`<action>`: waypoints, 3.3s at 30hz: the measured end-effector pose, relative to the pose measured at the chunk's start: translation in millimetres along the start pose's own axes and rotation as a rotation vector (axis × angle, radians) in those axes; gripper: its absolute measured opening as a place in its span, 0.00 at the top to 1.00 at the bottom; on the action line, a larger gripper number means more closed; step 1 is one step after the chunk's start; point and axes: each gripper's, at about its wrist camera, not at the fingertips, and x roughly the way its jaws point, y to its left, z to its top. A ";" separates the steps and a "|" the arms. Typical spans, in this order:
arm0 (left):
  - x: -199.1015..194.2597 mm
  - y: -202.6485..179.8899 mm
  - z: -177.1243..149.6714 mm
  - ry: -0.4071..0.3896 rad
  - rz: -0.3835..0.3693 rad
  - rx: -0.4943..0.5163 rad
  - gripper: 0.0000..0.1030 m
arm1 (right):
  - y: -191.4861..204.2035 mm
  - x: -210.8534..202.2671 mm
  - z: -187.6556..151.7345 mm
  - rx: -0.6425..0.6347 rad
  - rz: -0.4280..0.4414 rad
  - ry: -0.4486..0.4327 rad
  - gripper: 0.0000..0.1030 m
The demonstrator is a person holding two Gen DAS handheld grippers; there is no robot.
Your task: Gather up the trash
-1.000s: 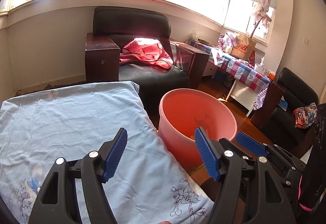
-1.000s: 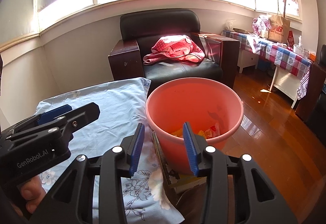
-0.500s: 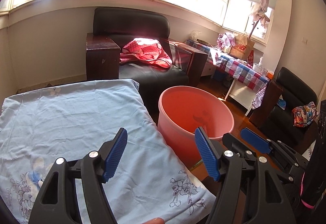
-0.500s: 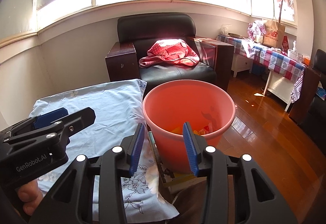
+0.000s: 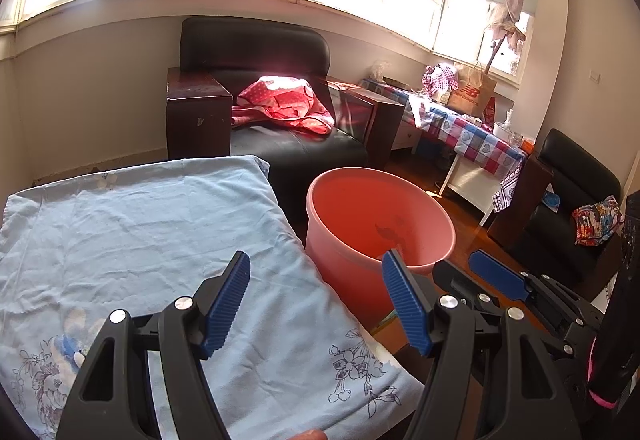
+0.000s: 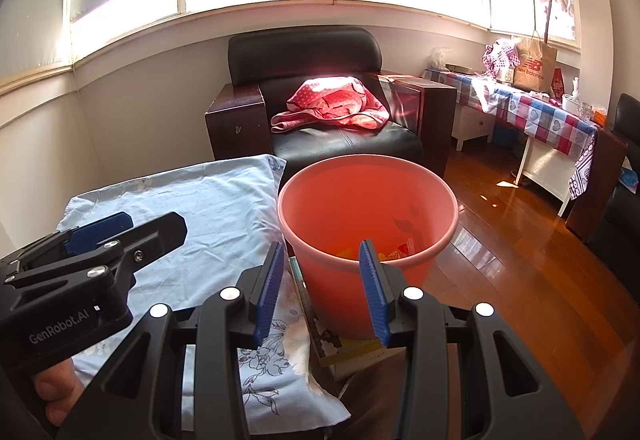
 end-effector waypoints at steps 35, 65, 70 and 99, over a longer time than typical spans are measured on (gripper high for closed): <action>-2.3 -4.5 -2.0 0.003 0.001 0.000 0.35 | 2.1 6.5 -5.1 0.005 -0.002 0.012 0.61; -1.6 -4.0 -0.3 0.007 0.000 0.000 0.35 | 3.3 8.4 -5.3 0.002 -0.002 0.018 0.61; -2.3 -5.3 -4.1 0.012 -0.001 0.001 0.35 | 1.8 11.0 -7.3 0.001 -0.001 0.024 0.61; -4.4 -7.4 -13.1 0.034 0.009 -0.015 0.35 | -1.3 13.7 -13.6 -0.007 0.003 0.043 0.61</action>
